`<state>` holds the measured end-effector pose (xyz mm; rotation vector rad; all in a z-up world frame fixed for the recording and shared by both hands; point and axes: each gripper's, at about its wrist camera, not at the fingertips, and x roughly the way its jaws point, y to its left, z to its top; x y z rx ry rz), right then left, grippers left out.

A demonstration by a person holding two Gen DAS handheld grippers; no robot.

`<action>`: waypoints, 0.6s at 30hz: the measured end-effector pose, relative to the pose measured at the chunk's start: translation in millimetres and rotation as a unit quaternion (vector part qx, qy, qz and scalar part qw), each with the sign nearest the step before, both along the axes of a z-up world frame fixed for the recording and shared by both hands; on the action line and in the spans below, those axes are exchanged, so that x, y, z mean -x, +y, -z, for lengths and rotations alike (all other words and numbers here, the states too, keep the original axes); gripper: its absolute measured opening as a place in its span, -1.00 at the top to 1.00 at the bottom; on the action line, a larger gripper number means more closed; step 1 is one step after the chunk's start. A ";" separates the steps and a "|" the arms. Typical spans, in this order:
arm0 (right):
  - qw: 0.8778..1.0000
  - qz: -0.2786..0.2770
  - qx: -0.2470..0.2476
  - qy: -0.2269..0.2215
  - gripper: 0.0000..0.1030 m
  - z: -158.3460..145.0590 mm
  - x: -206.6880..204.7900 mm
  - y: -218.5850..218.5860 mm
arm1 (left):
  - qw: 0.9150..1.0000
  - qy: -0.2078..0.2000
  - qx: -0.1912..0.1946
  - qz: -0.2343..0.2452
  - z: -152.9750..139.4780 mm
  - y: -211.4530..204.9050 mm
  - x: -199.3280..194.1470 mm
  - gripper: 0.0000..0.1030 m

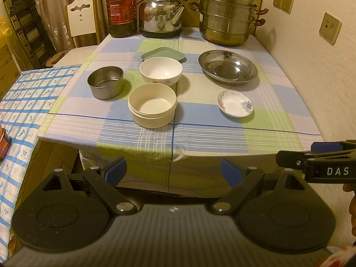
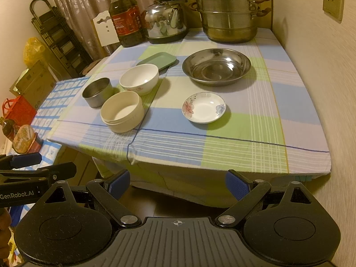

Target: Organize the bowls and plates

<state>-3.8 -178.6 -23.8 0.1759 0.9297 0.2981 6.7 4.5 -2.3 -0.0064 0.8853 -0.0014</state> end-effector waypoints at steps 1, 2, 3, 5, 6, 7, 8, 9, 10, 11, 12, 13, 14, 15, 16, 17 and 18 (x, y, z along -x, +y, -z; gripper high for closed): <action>1.000 0.000 0.000 0.000 -0.80 0.0 0.0 0.0 | 1.000 0.000 0.000 0.000 -0.1 0.0 0.4 -0.75; 1.000 0.000 0.000 0.000 -0.80 0.1 -0.1 -0.1 | 1.000 0.000 0.000 0.000 -0.1 0.0 0.2 -0.75; 1.000 0.000 0.000 0.000 -0.80 0.1 -0.1 -0.1 | 1.000 0.000 0.000 0.000 -0.1 -0.1 0.3 -0.75; 1.000 0.001 0.000 0.000 -0.80 0.2 0.0 -0.2 | 1.000 0.000 0.000 0.000 -0.1 -0.1 0.3 -0.75; 1.000 0.001 0.000 0.000 -0.80 0.2 -0.1 -0.2 | 1.000 0.000 0.000 0.000 -0.1 0.0 -0.1 -0.75; 1.000 0.001 0.000 0.001 -0.80 0.2 -0.4 0.0 | 1.000 0.000 0.000 0.000 -0.2 -0.2 0.4 -0.75; 1.000 0.001 0.000 0.001 -0.80 0.1 -0.9 0.0 | 1.000 0.000 0.000 0.000 -0.1 -0.1 0.2 -0.75; 1.000 0.001 0.000 0.001 -0.80 -0.1 -1.2 0.0 | 1.000 0.000 0.001 0.000 -0.2 -0.2 0.3 -0.75; 1.000 0.001 0.000 0.001 -0.80 0.1 -1.1 -0.3 | 1.000 0.000 0.000 0.000 -0.2 -0.3 0.3 -0.75; 1.000 0.001 0.000 0.001 -0.80 0.1 -1.2 -0.4 | 1.000 0.000 0.000 0.000 -0.2 -0.2 0.3 -0.75; 1.000 0.001 0.000 0.001 -0.80 0.1 -1.3 -0.4 | 1.000 0.000 0.001 0.000 -0.2 -0.3 0.3 -0.75; 1.000 0.001 0.000 0.001 -0.80 0.1 -1.2 -0.5 | 1.000 0.000 0.000 0.000 -0.2 -0.4 0.3 -0.75; 1.000 0.002 0.000 0.002 -0.80 0.0 -1.7 -0.5 | 1.000 0.000 0.000 0.000 -0.1 -0.3 0.2 -0.75; 1.000 0.002 -0.001 0.002 -0.80 0.0 -2.2 -0.9 | 1.000 0.000 0.001 0.000 -0.1 -0.4 0.3 -0.75; 1.000 0.001 0.000 0.001 -0.80 0.2 -1.9 -1.1 | 1.000 0.000 0.001 0.000 -0.1 -0.4 0.3 -0.75; 1.000 0.001 0.000 0.002 -0.80 0.2 -1.9 -1.1 | 1.000 0.000 0.001 0.000 -0.1 -0.3 0.2 -0.75; 1.000 0.001 0.000 0.002 -0.80 0.2 -2.0 -1.2 | 1.000 0.000 0.000 0.000 0.0 -0.5 0.3 -0.75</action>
